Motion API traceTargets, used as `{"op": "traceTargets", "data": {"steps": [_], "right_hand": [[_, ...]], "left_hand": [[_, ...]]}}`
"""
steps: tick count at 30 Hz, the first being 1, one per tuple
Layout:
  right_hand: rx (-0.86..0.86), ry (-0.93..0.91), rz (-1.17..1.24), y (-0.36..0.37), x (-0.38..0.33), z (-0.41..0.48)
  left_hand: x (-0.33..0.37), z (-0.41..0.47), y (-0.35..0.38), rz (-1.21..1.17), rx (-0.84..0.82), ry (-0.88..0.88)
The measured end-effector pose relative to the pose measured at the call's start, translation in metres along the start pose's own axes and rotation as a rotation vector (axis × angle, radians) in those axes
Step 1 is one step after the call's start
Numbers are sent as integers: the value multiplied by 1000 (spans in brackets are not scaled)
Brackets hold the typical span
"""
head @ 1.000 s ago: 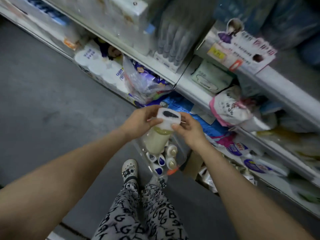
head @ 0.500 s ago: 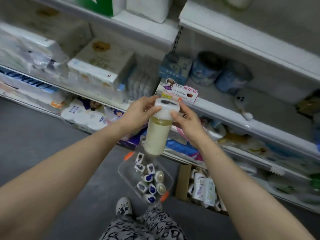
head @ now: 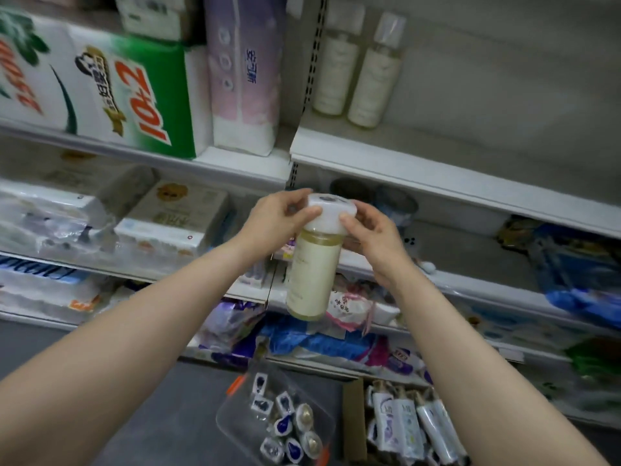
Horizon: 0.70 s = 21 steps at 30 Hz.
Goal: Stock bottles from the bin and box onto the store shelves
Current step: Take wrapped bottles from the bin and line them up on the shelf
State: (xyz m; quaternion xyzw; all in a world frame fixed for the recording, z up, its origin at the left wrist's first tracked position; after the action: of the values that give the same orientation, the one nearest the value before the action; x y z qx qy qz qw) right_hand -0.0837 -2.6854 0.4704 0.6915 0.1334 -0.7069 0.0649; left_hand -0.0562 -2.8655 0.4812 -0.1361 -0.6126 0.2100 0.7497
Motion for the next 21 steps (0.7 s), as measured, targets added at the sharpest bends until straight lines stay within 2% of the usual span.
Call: {"op": "traceTargets", "data": {"steps": [5,12,21], "right_hand": [[43,-82,45,-19,-55,-2],[109,-195,68,-54,-120,8],[113,-332,67,-100,-193,38]], "left_hand": [[48,19,-13,-122,27,20],[115,54,-26,-94,78,122],[190,101,-27,-120,172,217]]}}
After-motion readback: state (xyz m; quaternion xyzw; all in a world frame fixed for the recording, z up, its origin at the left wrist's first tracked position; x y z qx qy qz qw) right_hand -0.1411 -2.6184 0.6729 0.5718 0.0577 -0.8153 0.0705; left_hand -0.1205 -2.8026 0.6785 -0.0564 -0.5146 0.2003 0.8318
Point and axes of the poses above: each hand's wrist, its own z-axis towards the middle knuckle, its own y-axis out of the palm, x = y × z, the point moved 8 cm from there along z, towards the middle knuckle, and after that the axes turned 2 degrees about -x, right-handed, at the moved point
